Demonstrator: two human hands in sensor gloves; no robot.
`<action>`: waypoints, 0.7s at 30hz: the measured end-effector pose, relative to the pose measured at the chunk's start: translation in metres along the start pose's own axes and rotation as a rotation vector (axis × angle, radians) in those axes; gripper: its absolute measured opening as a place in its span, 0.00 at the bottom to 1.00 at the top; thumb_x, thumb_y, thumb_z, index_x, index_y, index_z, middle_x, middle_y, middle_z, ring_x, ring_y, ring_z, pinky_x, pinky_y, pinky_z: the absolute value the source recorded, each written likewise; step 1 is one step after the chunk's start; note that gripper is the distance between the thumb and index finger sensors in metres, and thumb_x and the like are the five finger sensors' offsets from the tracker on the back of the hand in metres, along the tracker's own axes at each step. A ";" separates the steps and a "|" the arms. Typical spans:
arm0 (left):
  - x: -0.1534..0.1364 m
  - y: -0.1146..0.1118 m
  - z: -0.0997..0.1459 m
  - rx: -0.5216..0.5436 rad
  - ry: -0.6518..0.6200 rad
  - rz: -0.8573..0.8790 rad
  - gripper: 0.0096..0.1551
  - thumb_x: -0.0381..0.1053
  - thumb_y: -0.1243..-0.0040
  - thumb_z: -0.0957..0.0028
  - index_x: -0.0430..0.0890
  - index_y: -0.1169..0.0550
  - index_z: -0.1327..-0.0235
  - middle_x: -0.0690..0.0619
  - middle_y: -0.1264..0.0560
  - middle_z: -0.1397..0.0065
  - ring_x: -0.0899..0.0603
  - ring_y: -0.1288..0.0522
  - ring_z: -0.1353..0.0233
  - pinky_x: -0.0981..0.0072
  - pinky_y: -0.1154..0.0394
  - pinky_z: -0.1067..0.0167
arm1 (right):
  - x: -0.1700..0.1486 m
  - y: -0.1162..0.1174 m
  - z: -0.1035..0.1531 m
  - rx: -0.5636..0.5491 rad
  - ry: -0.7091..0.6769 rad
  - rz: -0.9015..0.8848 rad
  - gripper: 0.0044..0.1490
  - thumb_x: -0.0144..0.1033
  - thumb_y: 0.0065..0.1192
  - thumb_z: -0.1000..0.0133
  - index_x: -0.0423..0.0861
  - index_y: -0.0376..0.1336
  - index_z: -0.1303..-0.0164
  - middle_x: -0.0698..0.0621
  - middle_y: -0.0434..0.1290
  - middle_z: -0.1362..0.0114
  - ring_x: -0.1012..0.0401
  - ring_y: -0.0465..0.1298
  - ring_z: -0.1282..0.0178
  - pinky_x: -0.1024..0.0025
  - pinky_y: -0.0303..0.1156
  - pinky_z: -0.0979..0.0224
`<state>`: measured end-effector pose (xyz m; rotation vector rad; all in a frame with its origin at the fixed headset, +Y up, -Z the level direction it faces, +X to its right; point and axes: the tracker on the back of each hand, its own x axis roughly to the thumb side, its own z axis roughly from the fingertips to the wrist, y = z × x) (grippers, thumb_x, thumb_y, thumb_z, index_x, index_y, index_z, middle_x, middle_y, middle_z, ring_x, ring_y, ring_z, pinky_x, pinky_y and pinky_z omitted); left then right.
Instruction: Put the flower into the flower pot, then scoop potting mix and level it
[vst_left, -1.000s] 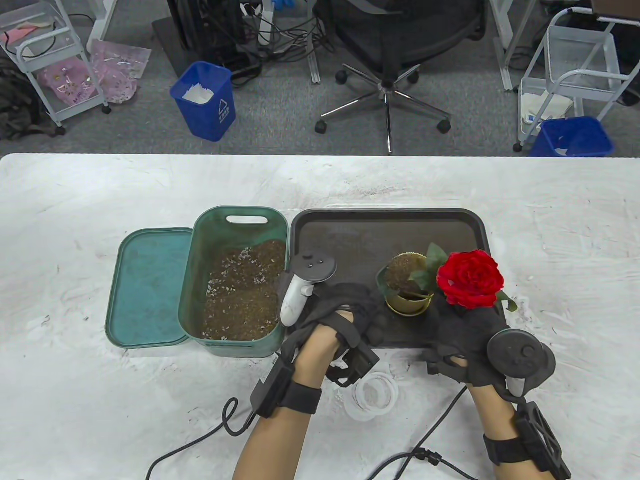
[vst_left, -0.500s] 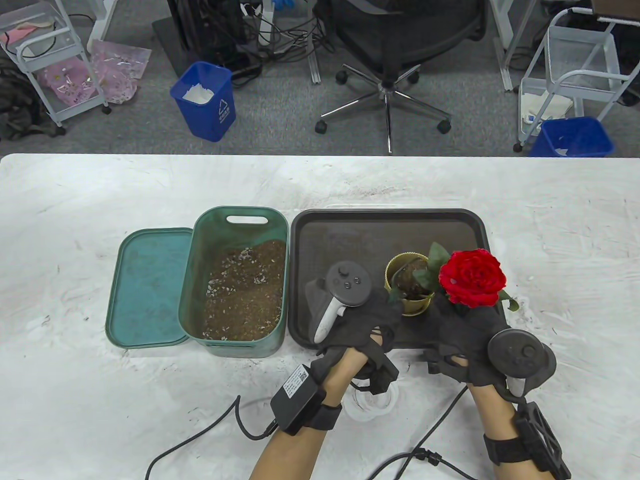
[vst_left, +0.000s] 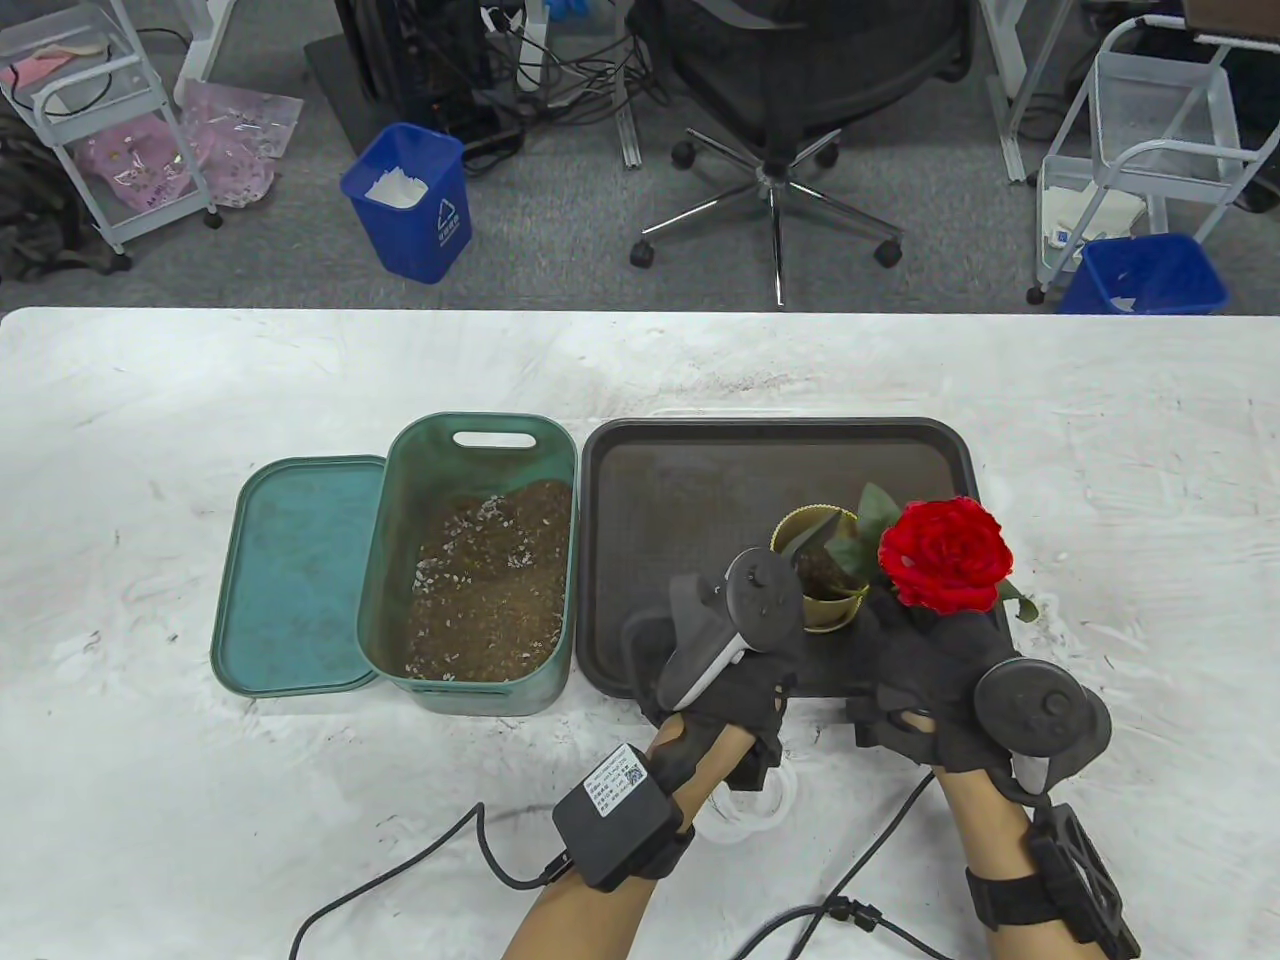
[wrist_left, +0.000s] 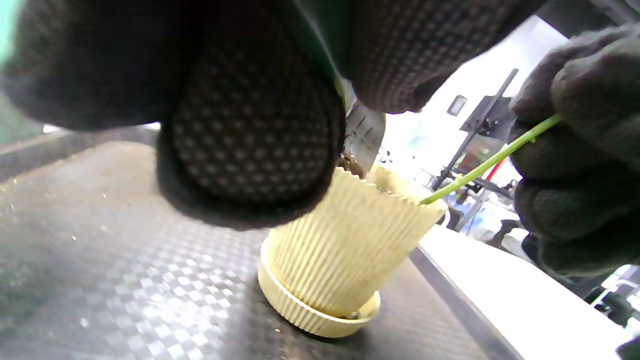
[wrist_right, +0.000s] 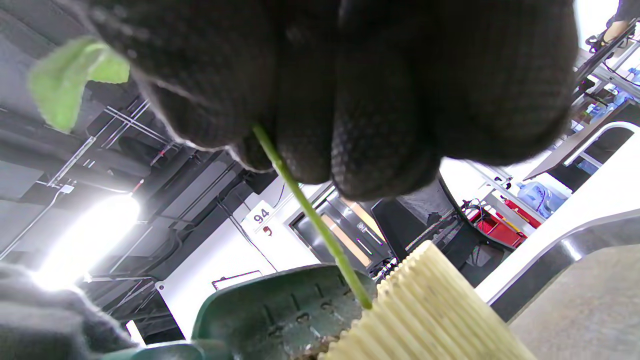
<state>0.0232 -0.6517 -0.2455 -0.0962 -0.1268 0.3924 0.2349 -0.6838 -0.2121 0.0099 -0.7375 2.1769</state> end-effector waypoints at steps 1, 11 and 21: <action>0.000 0.000 0.000 -0.001 0.000 0.002 0.31 0.55 0.33 0.55 0.38 0.21 0.44 0.48 0.13 0.53 0.48 0.08 0.73 0.64 0.12 0.73 | 0.000 0.000 0.000 0.000 -0.001 0.000 0.22 0.38 0.73 0.58 0.47 0.76 0.54 0.43 0.84 0.50 0.48 0.86 0.62 0.51 0.85 0.60; 0.001 0.005 0.002 0.004 -0.004 0.009 0.31 0.55 0.33 0.55 0.38 0.21 0.44 0.48 0.13 0.53 0.48 0.08 0.72 0.64 0.12 0.73 | -0.001 -0.001 0.000 -0.001 0.006 -0.003 0.22 0.38 0.73 0.58 0.47 0.76 0.54 0.43 0.84 0.50 0.48 0.86 0.62 0.50 0.85 0.60; -0.025 0.069 0.012 0.053 -0.012 0.293 0.31 0.55 0.33 0.55 0.37 0.21 0.44 0.47 0.13 0.54 0.48 0.08 0.73 0.64 0.12 0.74 | -0.004 -0.003 -0.002 -0.001 0.008 0.009 0.22 0.38 0.73 0.57 0.47 0.76 0.54 0.43 0.84 0.50 0.48 0.86 0.62 0.50 0.85 0.60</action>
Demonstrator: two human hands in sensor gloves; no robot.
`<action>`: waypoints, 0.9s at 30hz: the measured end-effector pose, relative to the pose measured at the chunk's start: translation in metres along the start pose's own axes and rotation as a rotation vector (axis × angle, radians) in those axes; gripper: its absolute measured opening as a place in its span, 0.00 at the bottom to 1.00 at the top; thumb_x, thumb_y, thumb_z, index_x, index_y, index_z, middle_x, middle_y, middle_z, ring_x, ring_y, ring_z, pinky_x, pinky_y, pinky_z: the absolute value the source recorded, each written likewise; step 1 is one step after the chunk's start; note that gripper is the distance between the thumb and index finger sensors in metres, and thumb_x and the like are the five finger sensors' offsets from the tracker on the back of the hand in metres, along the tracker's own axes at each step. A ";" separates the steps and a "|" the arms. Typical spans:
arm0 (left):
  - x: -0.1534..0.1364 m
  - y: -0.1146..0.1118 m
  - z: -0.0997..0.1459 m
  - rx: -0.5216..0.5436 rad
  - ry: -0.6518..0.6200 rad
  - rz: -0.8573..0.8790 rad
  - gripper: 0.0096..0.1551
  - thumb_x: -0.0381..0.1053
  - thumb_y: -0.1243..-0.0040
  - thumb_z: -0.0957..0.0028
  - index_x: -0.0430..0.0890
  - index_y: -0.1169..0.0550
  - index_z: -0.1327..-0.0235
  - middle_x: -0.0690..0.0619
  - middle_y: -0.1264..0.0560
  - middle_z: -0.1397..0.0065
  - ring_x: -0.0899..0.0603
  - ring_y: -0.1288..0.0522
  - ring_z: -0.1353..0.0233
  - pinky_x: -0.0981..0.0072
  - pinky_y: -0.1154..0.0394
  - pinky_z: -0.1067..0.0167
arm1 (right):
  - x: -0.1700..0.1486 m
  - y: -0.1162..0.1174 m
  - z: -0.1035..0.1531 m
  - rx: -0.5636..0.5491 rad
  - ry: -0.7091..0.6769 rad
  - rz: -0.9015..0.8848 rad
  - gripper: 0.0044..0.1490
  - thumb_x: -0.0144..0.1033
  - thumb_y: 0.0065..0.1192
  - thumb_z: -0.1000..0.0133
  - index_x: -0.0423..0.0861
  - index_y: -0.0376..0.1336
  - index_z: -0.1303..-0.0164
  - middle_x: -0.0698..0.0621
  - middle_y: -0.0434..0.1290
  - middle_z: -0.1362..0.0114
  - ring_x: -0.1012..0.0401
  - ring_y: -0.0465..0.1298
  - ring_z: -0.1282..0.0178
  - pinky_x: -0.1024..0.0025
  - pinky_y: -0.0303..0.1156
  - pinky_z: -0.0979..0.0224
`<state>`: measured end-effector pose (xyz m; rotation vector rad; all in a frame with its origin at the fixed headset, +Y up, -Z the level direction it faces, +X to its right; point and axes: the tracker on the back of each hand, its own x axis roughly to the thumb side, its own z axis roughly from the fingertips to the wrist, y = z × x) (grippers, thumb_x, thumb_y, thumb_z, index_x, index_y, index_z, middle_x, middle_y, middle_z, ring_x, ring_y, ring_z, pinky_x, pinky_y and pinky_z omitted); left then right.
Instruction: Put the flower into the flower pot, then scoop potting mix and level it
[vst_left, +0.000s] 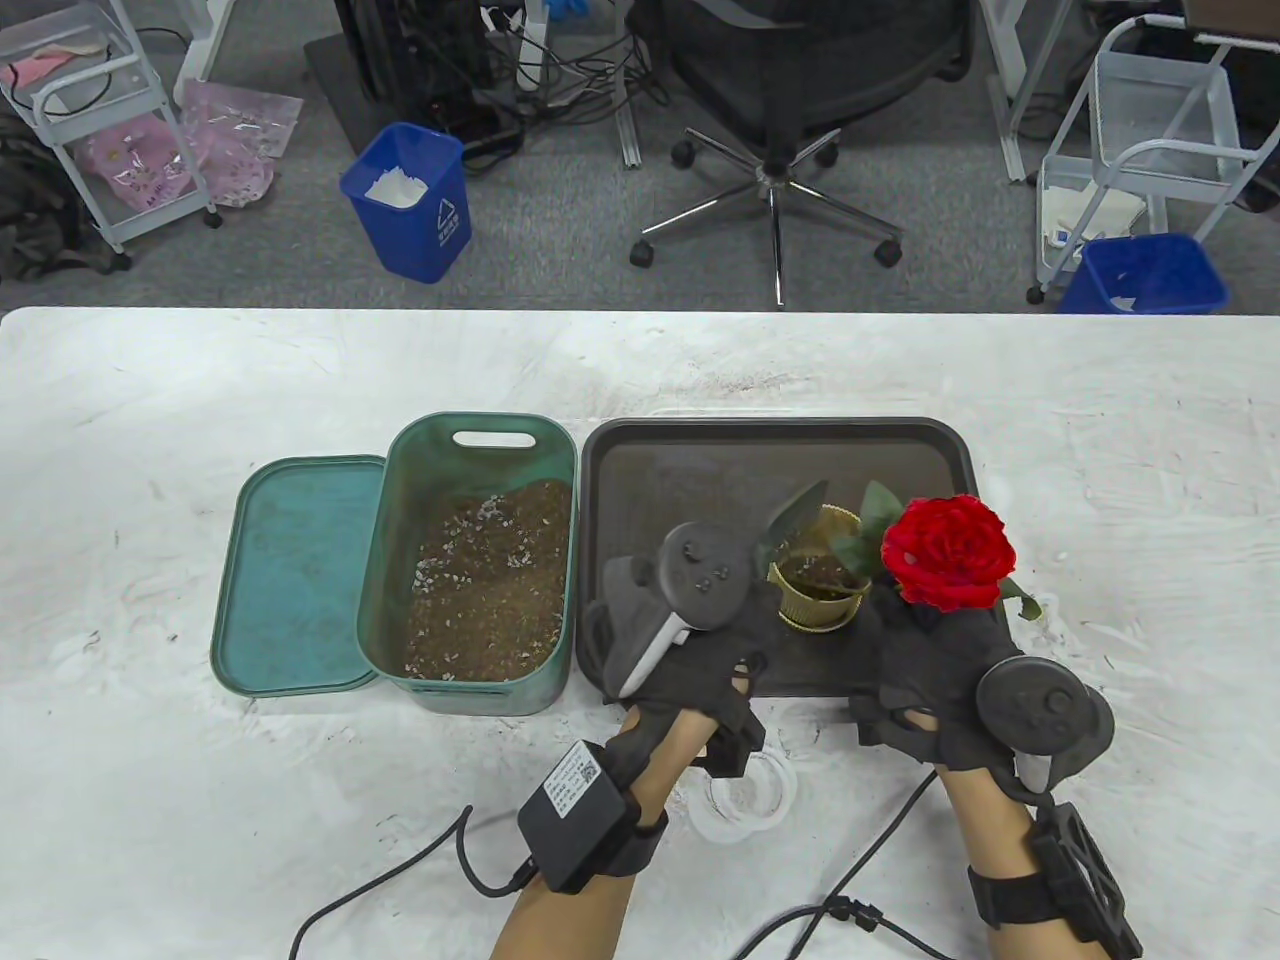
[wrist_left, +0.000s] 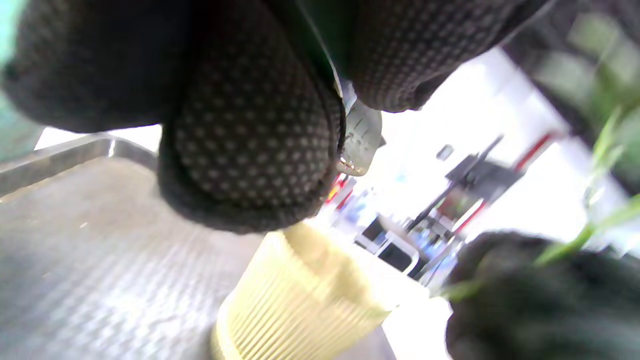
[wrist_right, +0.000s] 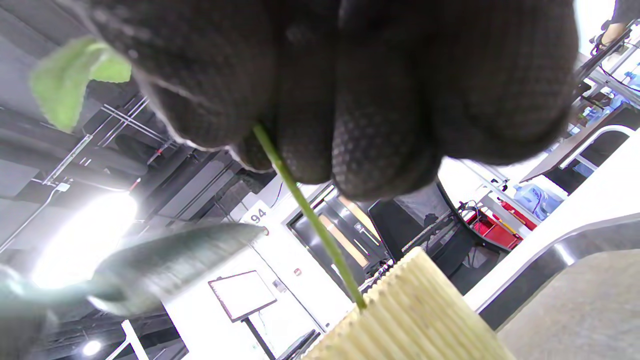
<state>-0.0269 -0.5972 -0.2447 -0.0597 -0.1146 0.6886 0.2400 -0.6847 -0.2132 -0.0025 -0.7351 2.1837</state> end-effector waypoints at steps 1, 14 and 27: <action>0.002 0.012 0.002 -0.003 -0.009 0.007 0.31 0.55 0.34 0.54 0.37 0.22 0.44 0.48 0.13 0.54 0.49 0.07 0.73 0.65 0.12 0.74 | -0.001 0.000 0.000 -0.001 0.004 -0.001 0.22 0.38 0.73 0.58 0.47 0.76 0.54 0.43 0.84 0.50 0.48 0.86 0.62 0.50 0.85 0.60; -0.083 0.151 0.038 -0.011 0.280 0.063 0.32 0.57 0.37 0.51 0.39 0.24 0.40 0.51 0.15 0.51 0.51 0.08 0.70 0.67 0.11 0.70 | -0.001 0.001 0.000 0.000 0.006 -0.003 0.22 0.38 0.73 0.58 0.47 0.76 0.54 0.43 0.84 0.50 0.48 0.86 0.62 0.51 0.85 0.60; -0.155 0.148 -0.004 -0.203 0.706 -0.161 0.31 0.57 0.34 0.54 0.32 0.17 0.52 0.47 0.10 0.66 0.53 0.07 0.85 0.69 0.10 0.86 | -0.004 0.000 -0.001 -0.002 0.016 -0.009 0.22 0.38 0.72 0.57 0.47 0.76 0.54 0.43 0.84 0.50 0.48 0.86 0.62 0.50 0.85 0.60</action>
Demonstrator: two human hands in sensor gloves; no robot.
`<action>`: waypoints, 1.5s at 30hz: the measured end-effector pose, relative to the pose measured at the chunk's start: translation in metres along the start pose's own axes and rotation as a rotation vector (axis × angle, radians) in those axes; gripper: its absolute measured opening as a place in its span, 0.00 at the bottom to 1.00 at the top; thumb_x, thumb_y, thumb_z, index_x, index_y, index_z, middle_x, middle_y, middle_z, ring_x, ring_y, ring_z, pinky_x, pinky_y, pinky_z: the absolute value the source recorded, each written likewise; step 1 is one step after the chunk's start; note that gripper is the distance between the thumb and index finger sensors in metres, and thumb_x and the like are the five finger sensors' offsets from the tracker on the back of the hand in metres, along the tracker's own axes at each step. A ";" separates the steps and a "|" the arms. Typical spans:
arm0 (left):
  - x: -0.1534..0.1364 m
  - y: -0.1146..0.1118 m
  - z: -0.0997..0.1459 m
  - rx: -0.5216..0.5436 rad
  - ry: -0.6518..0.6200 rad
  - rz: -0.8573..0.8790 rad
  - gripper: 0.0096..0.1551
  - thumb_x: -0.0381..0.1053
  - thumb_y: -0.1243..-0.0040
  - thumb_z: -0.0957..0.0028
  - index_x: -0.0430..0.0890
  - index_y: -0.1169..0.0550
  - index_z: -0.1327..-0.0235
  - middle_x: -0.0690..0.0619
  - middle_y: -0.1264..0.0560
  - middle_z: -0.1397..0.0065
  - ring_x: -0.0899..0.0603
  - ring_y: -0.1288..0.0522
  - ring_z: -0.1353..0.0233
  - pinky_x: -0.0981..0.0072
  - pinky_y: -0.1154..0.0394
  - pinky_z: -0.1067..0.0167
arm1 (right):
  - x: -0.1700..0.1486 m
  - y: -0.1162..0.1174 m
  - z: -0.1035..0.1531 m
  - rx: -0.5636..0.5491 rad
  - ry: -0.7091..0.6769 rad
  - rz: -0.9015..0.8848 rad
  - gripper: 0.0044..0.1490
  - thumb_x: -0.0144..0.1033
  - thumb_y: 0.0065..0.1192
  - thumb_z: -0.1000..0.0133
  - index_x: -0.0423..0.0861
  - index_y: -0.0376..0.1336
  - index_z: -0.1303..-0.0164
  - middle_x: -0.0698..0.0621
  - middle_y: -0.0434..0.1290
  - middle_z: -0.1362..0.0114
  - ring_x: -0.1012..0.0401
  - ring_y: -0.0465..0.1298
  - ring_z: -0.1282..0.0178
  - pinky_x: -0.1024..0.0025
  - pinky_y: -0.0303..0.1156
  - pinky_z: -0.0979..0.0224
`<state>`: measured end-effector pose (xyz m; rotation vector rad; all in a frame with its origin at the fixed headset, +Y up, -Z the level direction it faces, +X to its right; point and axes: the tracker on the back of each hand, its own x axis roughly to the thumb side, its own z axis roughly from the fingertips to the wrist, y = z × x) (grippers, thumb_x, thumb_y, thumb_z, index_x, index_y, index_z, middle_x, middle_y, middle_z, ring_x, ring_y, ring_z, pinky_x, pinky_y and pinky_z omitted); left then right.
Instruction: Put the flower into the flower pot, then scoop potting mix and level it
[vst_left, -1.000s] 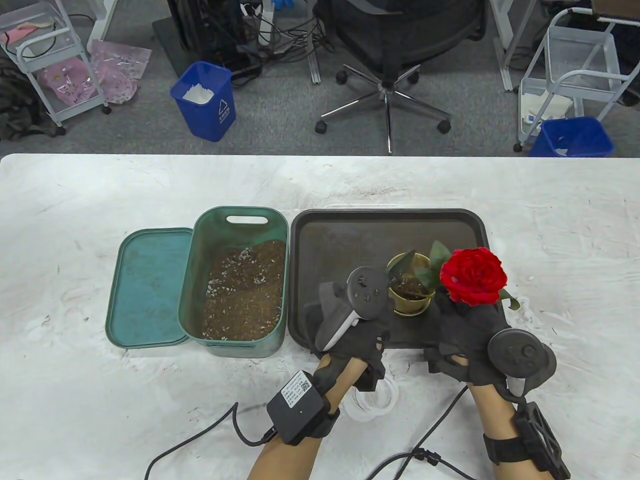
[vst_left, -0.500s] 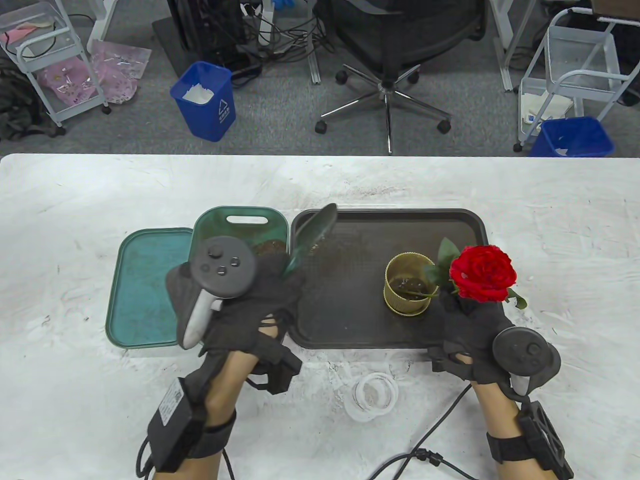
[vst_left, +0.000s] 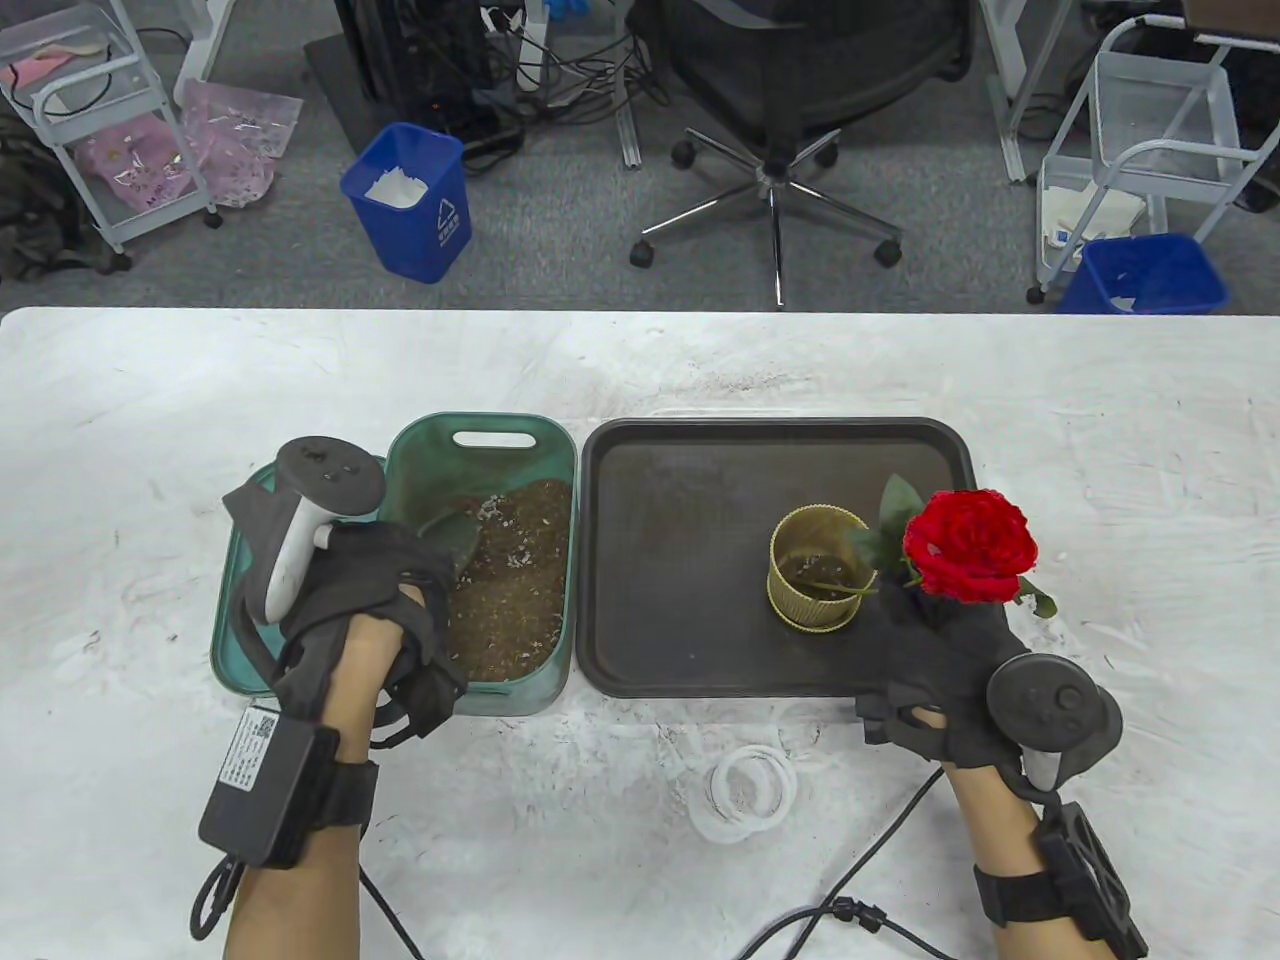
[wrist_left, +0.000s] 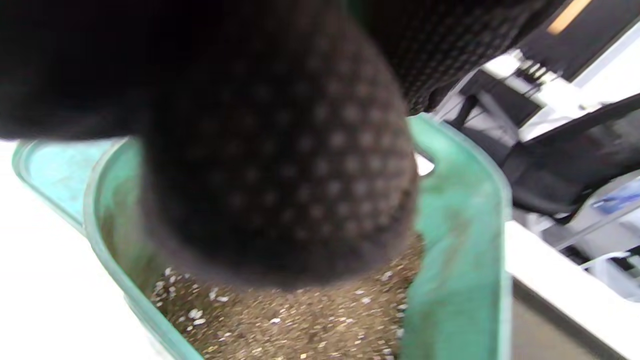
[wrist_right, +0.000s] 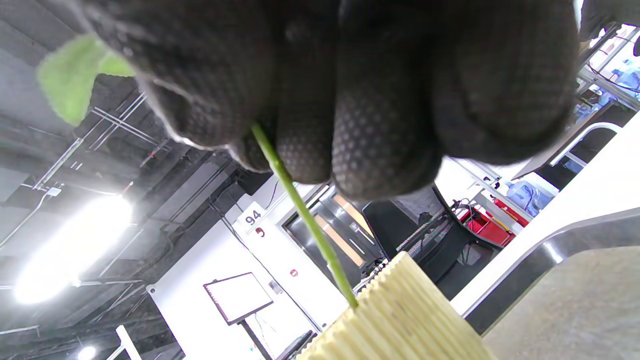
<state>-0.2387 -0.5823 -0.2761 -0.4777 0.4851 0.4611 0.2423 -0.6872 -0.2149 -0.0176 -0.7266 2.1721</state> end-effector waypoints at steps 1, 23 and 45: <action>0.002 -0.002 -0.004 -0.005 0.025 -0.031 0.31 0.57 0.34 0.54 0.32 0.17 0.52 0.46 0.10 0.66 0.53 0.07 0.85 0.69 0.10 0.86 | 0.000 0.000 0.000 0.001 -0.001 -0.001 0.22 0.38 0.72 0.57 0.47 0.76 0.54 0.43 0.84 0.50 0.48 0.86 0.62 0.50 0.85 0.60; -0.006 -0.034 -0.057 -0.302 0.166 -0.090 0.31 0.56 0.36 0.54 0.31 0.17 0.54 0.47 0.10 0.67 0.53 0.09 0.87 0.69 0.12 0.87 | 0.001 0.001 0.000 0.001 -0.002 -0.005 0.22 0.38 0.72 0.57 0.47 0.76 0.54 0.43 0.84 0.50 0.48 0.86 0.62 0.50 0.85 0.60; 0.026 -0.062 -0.072 -0.393 0.009 0.275 0.32 0.56 0.44 0.54 0.35 0.22 0.46 0.49 0.13 0.58 0.51 0.09 0.78 0.67 0.12 0.77 | 0.002 0.001 0.001 0.003 -0.003 -0.008 0.22 0.38 0.72 0.58 0.47 0.76 0.54 0.43 0.84 0.50 0.48 0.86 0.62 0.50 0.85 0.60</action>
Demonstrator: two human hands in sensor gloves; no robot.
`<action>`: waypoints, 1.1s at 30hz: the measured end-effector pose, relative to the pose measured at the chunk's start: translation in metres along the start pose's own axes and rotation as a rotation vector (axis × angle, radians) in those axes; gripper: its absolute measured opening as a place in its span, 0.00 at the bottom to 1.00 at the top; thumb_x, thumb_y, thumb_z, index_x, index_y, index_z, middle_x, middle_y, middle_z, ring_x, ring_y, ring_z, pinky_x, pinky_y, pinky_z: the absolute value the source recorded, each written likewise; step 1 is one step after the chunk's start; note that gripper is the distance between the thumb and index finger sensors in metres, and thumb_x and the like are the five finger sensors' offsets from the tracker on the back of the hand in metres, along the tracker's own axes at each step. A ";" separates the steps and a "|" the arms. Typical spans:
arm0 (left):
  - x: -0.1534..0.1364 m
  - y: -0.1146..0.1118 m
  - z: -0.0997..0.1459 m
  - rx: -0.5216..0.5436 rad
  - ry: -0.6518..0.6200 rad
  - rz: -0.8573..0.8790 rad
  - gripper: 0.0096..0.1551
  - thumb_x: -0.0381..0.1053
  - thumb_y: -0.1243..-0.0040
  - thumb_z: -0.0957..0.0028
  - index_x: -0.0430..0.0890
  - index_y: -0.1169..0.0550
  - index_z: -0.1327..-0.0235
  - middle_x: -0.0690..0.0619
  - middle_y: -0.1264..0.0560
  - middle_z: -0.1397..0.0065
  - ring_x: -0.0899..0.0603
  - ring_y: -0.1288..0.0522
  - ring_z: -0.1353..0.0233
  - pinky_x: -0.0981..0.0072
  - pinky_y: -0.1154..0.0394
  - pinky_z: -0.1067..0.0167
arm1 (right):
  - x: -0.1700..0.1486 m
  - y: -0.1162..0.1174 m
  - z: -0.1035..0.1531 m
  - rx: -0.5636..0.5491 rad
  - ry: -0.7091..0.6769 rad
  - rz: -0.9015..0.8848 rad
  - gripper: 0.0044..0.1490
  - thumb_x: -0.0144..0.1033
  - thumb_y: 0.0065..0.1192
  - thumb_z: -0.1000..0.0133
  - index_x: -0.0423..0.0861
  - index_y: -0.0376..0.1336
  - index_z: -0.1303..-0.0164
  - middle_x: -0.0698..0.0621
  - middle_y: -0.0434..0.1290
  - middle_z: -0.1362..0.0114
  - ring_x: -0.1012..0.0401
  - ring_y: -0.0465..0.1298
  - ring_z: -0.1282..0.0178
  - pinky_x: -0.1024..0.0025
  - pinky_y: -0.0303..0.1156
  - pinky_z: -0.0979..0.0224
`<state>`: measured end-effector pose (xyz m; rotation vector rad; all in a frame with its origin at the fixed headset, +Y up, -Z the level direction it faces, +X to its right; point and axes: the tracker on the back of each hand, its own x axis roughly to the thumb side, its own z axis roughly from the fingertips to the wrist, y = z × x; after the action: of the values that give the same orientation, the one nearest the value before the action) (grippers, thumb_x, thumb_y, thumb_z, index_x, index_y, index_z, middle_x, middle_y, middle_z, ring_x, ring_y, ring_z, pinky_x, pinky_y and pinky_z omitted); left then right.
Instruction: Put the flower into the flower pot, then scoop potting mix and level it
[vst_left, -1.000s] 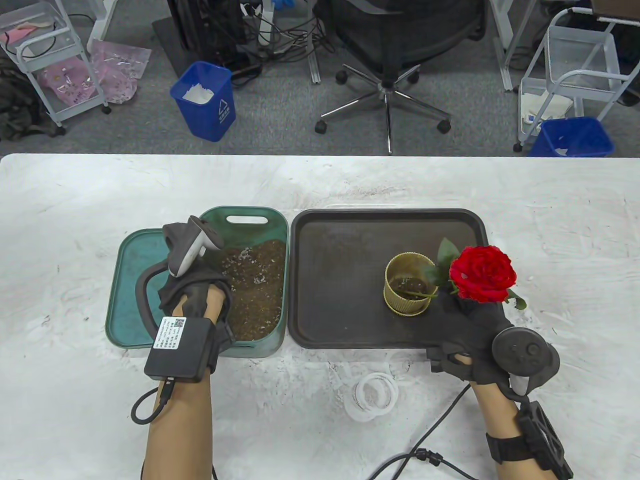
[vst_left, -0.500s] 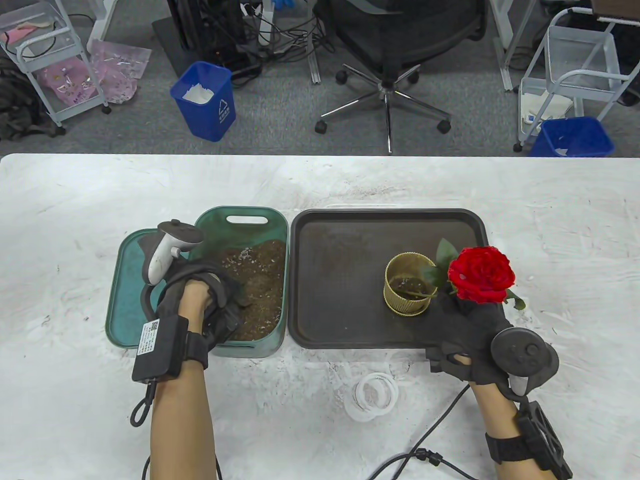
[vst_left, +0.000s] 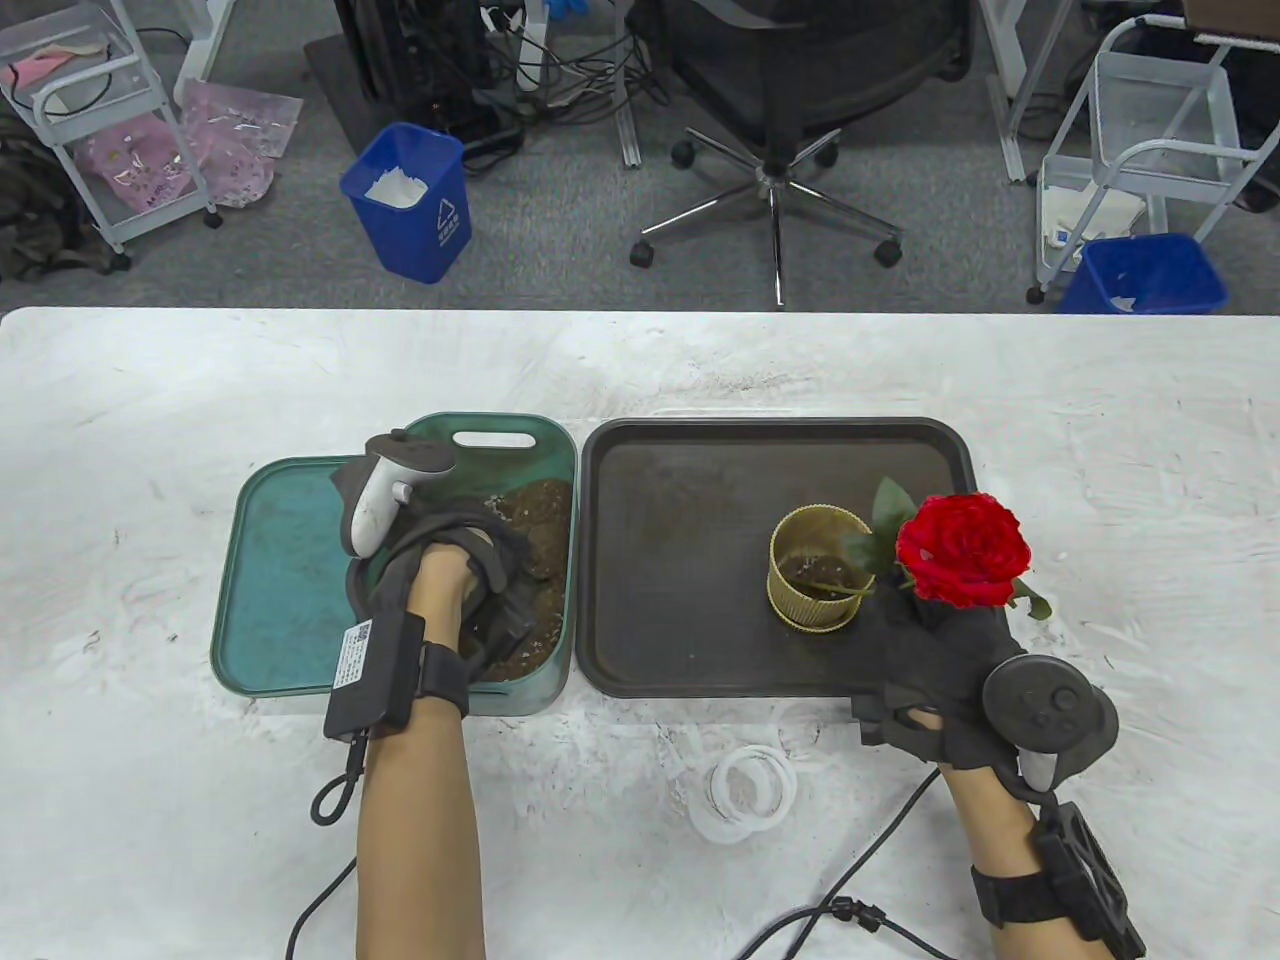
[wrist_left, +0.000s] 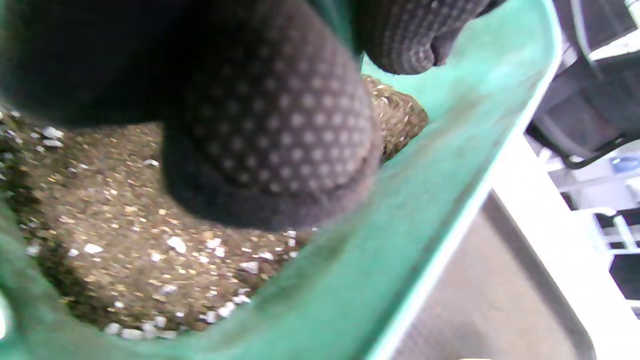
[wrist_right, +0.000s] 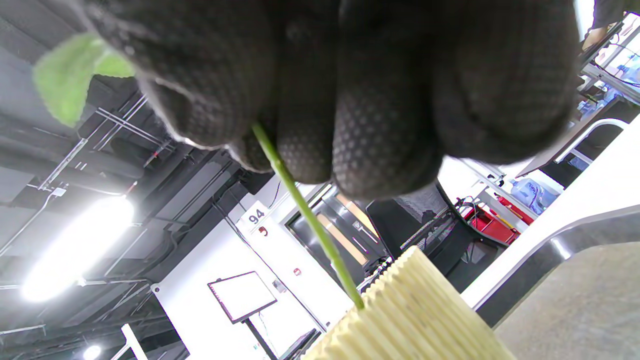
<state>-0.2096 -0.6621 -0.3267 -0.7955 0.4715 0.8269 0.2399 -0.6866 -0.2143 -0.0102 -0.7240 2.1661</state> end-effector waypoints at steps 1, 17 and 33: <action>-0.001 0.000 0.001 -0.012 -0.010 0.026 0.32 0.55 0.45 0.53 0.34 0.23 0.46 0.49 0.14 0.58 0.51 0.09 0.77 0.67 0.12 0.77 | 0.000 0.000 0.000 0.000 0.000 0.000 0.22 0.38 0.72 0.58 0.47 0.76 0.54 0.43 0.84 0.50 0.48 0.86 0.62 0.50 0.85 0.60; -0.029 0.026 0.040 -0.028 -0.166 0.285 0.31 0.56 0.47 0.51 0.37 0.25 0.43 0.51 0.15 0.54 0.52 0.07 0.72 0.67 0.11 0.72 | 0.001 0.000 0.000 0.004 0.000 -0.006 0.22 0.38 0.72 0.58 0.47 0.76 0.54 0.43 0.84 0.50 0.48 0.86 0.62 0.50 0.85 0.60; 0.004 -0.033 0.064 -0.248 -0.521 0.396 0.32 0.57 0.46 0.48 0.36 0.28 0.40 0.50 0.16 0.50 0.52 0.07 0.68 0.69 0.10 0.68 | 0.002 0.001 0.001 0.007 -0.008 -0.002 0.22 0.38 0.72 0.58 0.47 0.76 0.54 0.43 0.84 0.50 0.48 0.86 0.62 0.50 0.85 0.60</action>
<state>-0.1761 -0.6242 -0.2752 -0.6841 0.0558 1.4336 0.2377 -0.6867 -0.2133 0.0034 -0.7208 2.1675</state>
